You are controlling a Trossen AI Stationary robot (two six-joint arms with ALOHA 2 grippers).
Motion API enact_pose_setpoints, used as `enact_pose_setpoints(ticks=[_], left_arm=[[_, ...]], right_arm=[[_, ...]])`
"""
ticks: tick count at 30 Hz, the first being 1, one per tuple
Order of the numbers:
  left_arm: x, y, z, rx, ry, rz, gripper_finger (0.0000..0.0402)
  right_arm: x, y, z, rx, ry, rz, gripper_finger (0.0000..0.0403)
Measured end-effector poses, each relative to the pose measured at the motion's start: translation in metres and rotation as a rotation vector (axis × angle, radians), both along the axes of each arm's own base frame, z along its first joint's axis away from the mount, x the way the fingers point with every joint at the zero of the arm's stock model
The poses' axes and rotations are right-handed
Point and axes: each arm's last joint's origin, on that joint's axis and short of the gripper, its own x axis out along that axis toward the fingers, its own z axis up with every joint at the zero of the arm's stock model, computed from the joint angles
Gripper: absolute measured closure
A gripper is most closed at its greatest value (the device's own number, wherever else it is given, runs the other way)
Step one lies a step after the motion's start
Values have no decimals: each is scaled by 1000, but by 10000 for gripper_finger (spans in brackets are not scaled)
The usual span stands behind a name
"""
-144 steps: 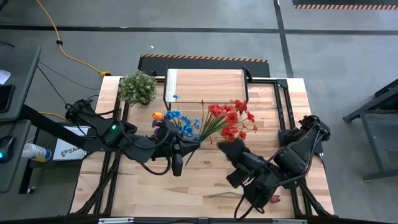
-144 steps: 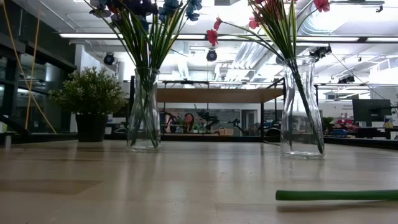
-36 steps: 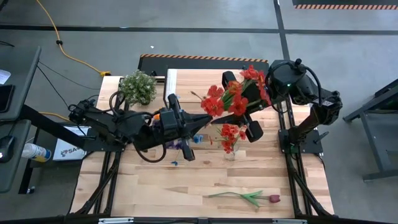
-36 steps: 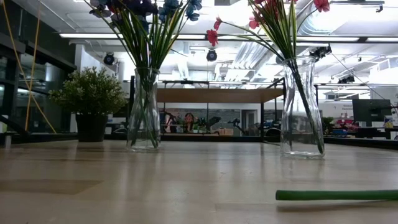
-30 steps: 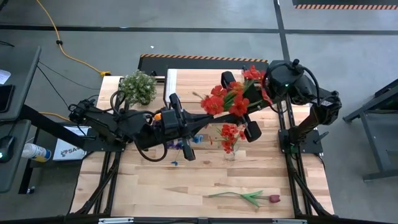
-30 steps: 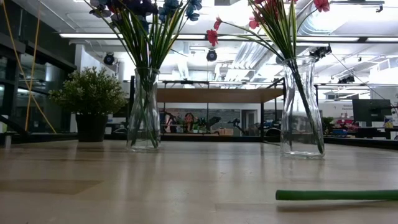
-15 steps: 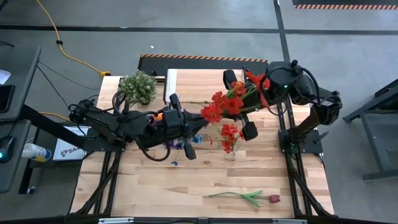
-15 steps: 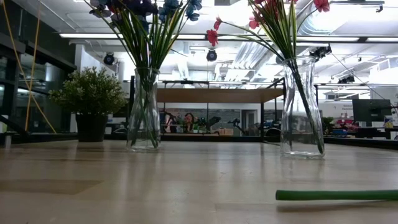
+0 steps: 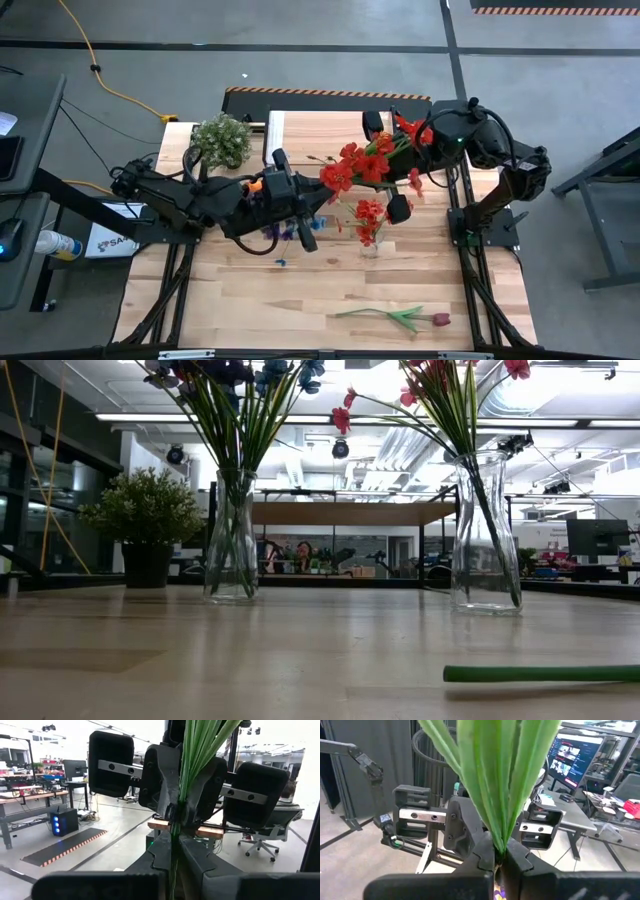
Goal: Pick and place flowers into a vace then onto a shelf
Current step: Put the red flowers into the right transparent vase
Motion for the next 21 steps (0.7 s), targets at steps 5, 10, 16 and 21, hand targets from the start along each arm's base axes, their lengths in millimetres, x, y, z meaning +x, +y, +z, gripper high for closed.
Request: enact_pose_setpoints(ticks=[5,10,16,21], left_arm=[[1,0,-1,8,14,-15,312],[1,-3,-3,17,22,-45,268],[1,-2,-2,14,21,-30,212],[-3,-3,0,16,21,-36,181]], right_arm=[[-10,-3,3,-7,8,-38,402],[-21,-8,7,-23,11,-111,402],[-36,-10,5,-42,67,-161,403],[-53,-12,3,-18,144,-180,403]])
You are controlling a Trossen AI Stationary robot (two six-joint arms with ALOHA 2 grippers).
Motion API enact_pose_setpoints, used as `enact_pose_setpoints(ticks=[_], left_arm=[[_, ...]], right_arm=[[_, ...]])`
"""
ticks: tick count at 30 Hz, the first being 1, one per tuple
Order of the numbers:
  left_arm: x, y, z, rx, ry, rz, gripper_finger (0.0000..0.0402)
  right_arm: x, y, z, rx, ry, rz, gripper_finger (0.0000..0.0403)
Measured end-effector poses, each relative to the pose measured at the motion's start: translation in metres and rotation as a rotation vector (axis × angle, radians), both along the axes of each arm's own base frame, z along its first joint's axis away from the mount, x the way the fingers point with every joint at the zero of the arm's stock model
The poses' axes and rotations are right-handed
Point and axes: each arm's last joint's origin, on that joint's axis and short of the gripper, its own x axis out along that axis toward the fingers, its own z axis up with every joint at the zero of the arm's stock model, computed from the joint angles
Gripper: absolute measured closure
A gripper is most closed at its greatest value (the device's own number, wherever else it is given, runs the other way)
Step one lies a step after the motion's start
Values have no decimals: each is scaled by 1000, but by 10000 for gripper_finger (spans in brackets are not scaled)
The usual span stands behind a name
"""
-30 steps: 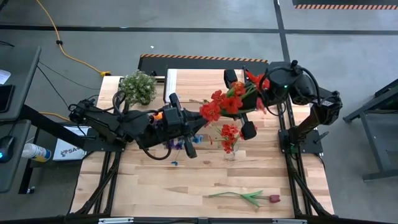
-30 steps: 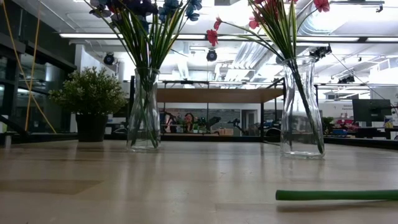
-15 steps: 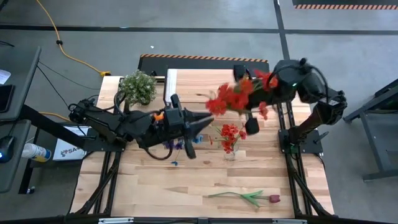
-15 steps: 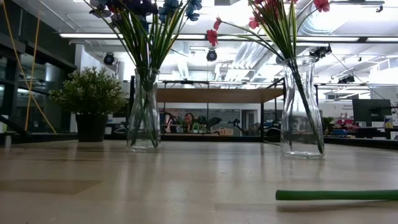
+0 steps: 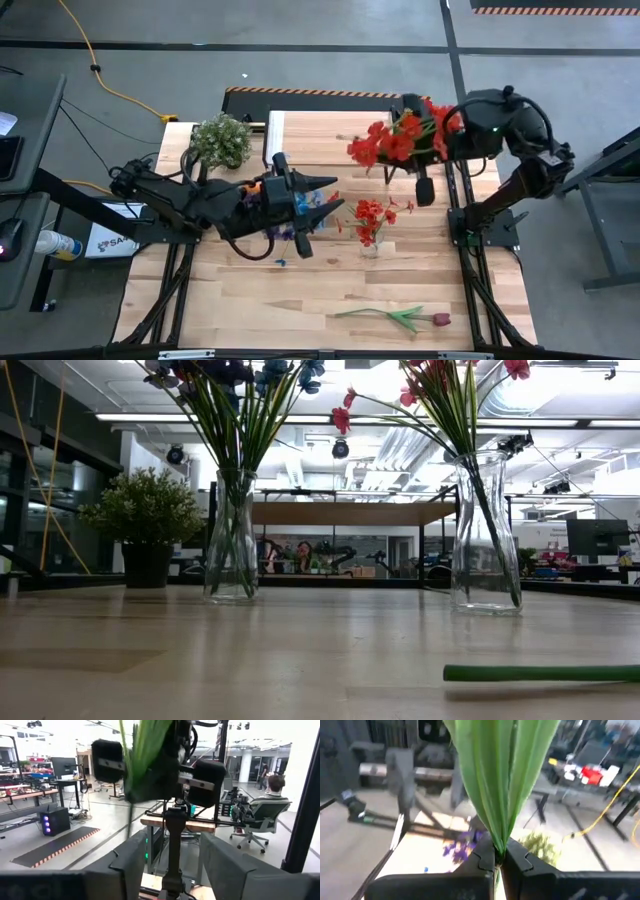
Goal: Pick and place flowers into a vace then onto a shelf
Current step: Put the red flowers into the right transparent vase
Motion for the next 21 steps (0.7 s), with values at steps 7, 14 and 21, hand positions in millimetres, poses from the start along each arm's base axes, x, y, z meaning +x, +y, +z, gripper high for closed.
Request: enact_pose_setpoints(ticks=[7,14,21], left_arm=[[-1,-2,-2,8,23,7,163],[-6,-6,-3,9,51,22,168],[-17,-9,2,-2,43,22,169]], right_arm=[[-26,4,-6,79,123,1,403],[-77,12,0,127,128,-91,402],[-138,11,4,187,82,-187,402]])
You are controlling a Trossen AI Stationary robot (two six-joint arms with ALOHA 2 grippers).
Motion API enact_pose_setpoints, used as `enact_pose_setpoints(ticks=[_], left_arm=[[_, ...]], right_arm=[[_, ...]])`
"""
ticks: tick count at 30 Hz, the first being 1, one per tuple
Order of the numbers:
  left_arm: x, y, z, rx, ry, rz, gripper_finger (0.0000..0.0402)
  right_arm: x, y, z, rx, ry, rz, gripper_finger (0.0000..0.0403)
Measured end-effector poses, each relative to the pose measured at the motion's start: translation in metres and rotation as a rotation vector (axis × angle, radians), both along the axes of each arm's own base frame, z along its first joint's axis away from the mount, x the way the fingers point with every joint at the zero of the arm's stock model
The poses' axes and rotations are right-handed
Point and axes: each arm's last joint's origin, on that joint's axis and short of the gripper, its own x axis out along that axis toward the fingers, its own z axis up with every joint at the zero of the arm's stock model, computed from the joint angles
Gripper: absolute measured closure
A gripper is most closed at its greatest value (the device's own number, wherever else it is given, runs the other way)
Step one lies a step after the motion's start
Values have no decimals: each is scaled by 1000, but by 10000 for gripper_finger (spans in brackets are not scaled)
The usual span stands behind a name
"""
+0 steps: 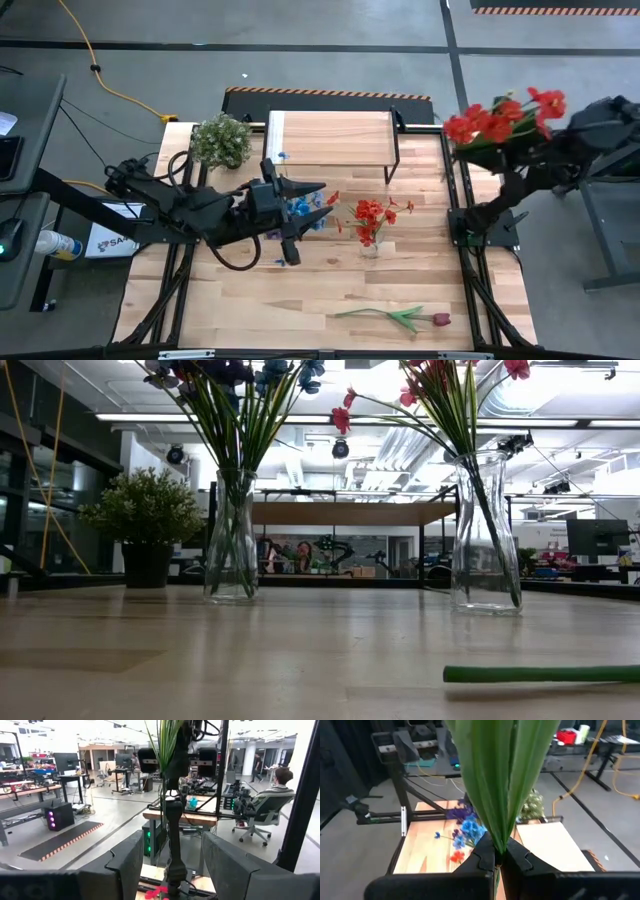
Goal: Pick and place flowers into a vace then onto a shelf
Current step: Put the red flowers into the right transparent vase
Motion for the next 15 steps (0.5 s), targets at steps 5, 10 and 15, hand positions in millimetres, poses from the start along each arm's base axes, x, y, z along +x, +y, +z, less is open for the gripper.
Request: enact_pose_setpoints(ticks=[5,10,15], left_arm=[[-5,-1,1,-7,11,-8,169],[-5,-1,0,-20,15,-5,169],[-5,-1,0,-25,16,-3,169]], right_arm=[[-23,-5,-8,16,40,-52,402],[-30,-6,-14,8,82,-57,402],[-40,-13,-24,16,87,-61,402]])
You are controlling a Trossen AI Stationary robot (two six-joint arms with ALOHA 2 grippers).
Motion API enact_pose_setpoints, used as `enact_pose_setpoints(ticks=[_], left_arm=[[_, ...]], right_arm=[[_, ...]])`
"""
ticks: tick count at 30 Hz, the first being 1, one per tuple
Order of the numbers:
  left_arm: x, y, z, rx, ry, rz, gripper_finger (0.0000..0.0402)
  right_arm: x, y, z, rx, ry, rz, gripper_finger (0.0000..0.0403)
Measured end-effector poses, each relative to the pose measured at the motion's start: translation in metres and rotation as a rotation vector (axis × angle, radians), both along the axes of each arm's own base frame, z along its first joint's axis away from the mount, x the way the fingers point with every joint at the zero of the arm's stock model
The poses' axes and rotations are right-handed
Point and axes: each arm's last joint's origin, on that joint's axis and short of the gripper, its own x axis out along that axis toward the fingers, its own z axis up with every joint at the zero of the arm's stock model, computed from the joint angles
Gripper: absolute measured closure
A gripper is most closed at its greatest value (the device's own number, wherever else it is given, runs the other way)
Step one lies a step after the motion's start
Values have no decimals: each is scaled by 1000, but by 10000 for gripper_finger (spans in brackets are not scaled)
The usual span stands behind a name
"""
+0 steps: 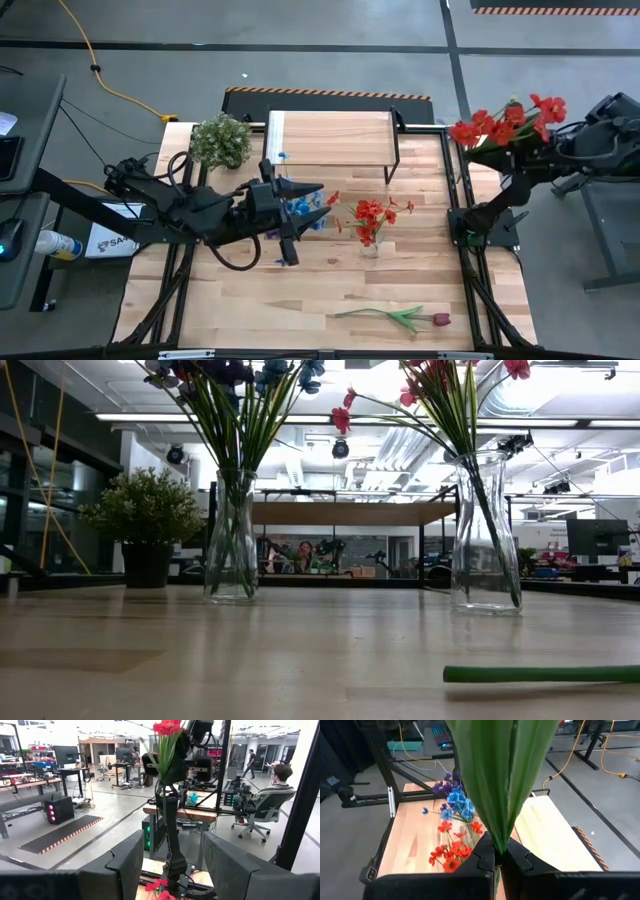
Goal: Pick and place flowers into a vace then onto a shelf
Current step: Put the red flowers into the right transparent vase
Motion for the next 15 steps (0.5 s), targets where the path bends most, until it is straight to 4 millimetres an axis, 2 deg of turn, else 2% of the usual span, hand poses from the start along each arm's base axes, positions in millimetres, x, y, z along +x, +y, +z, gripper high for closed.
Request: enact_pose_setpoints(ticks=[8,15], left_arm=[[0,0,0,-4,-2,0,169],[0,0,0,-6,-5,3,169]], right_arm=[[-20,-17,-36,27,9,-28,402],[-34,-28,-75,96,-75,-7,402]])
